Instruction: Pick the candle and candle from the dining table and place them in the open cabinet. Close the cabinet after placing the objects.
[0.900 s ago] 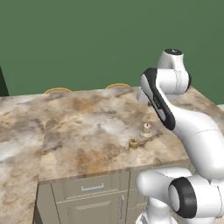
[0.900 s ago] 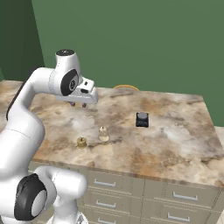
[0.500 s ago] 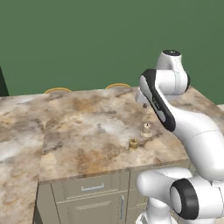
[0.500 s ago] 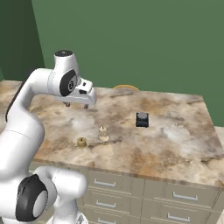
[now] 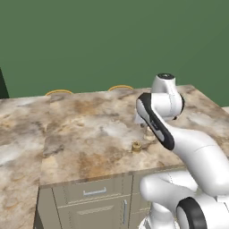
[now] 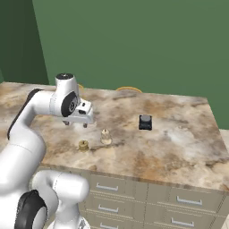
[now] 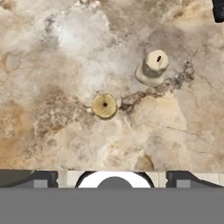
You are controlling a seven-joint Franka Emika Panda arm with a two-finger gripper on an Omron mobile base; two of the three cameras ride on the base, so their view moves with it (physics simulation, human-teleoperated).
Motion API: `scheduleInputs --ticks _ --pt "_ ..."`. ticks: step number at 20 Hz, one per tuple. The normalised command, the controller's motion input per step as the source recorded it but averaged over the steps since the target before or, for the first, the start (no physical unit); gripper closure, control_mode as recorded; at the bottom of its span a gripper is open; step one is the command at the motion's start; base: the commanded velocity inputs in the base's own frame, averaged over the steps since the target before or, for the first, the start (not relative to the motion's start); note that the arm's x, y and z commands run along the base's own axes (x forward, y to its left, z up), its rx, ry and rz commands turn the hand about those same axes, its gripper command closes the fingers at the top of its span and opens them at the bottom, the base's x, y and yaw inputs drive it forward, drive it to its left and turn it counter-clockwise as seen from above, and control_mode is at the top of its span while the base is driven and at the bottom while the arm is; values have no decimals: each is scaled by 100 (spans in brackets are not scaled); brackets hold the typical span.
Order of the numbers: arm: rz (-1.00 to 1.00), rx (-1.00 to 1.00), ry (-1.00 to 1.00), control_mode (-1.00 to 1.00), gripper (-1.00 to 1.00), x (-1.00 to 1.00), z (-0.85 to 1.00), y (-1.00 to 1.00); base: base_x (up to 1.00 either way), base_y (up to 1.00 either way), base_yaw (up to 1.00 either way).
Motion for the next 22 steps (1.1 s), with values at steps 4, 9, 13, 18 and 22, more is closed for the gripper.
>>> scheduleInputs --ticks 4,9,13,18,22 --pt "0 0 0 -100 -100 0 -92 32 0 0 0" --pt "0 0 -12 -100 -100 21 -85 31 0 0 0" --pt "0 0 -9 -100 -100 38 -73 19 0 0 0" --pt "0 0 -6 -100 -100 43 -66 1 0 0 0" --pt "0 1 -7 -100 -100 3 -11 0 0 0 0"
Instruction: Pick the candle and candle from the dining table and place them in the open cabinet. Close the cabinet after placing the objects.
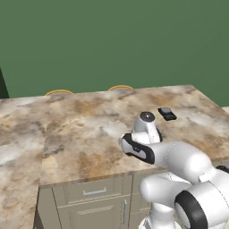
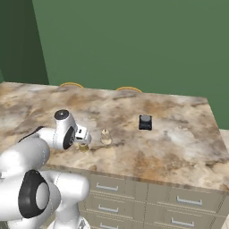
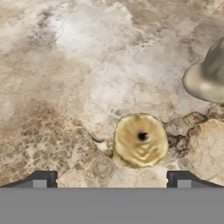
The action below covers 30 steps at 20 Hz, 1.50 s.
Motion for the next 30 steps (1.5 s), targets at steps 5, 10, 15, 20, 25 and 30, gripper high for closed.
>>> scheduleInputs --ticks 5,10,15,20,25,30 --pt "0 0 5 -100 -100 15 -13 -2 0 0 0" --pt "0 0 10 -100 -100 23 -12 -3 0 0 0" --pt "0 0 3 -100 -100 12 0 -1 0 0 0" --pt "0 0 1 -100 -100 2 0 -1 0 0 0" --pt "0 0 1 -100 -100 -18 0 0 0 0 0" --pt "0 0 1 -100 -100 -25 0 0 0 0 0"
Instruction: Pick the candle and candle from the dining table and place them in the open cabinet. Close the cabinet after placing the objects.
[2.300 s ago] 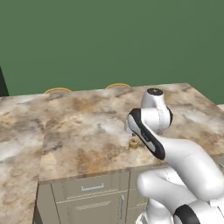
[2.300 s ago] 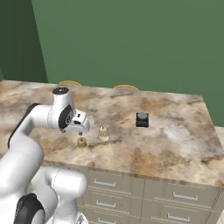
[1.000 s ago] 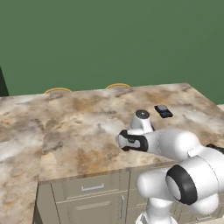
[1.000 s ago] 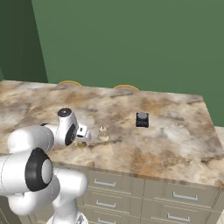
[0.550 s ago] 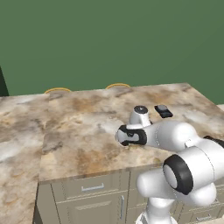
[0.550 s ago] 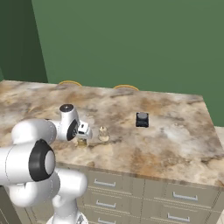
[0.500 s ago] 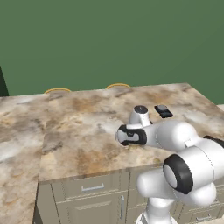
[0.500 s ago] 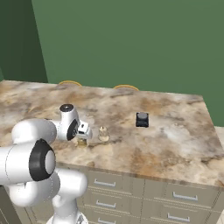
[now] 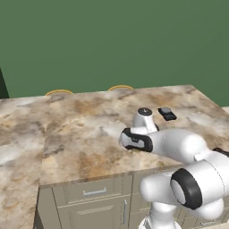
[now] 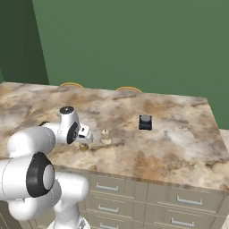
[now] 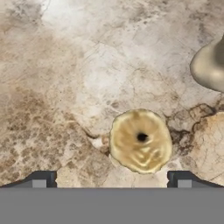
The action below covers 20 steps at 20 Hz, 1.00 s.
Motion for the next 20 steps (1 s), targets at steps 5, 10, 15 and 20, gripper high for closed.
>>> scheduleInputs --ticks 5,10,15,20 --pt "-1 0 0 -100 -100 -4 0 -5 0 0 0" --pt "-4 0 0 -100 -100 31 0 -10 0 0 0" --pt "-4 0 0 -100 -100 5 0 0 0 0 0" --pt "-4 0 8 -100 -100 19 -1 0 0 0 0"
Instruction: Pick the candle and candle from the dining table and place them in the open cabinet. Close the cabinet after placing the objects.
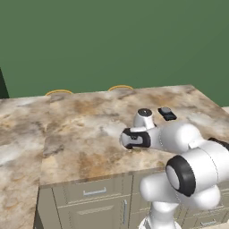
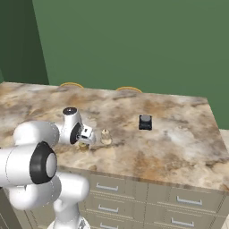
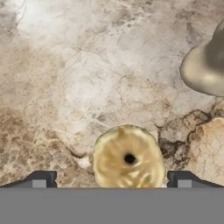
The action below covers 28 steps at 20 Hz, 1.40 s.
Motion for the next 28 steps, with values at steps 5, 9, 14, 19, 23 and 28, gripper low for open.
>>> scheduleInputs --ticks 5,9,14,19,23,28 --pt "-5 0 10 -100 -100 30 -13 -3 0 0 0" --pt "-5 0 6 -100 -100 3 -5 0 0 0 0" --pt "-4 0 2 -100 -100 0 -12 0 0 0 0" --pt "-2 0 0 -100 -100 -1 -8 0 0 0 0" --pt "-1 0 0 -100 -100 -3 -7 0 0 0 0" --pt "0 0 -7 -100 -100 -17 0 0 0 0 0"
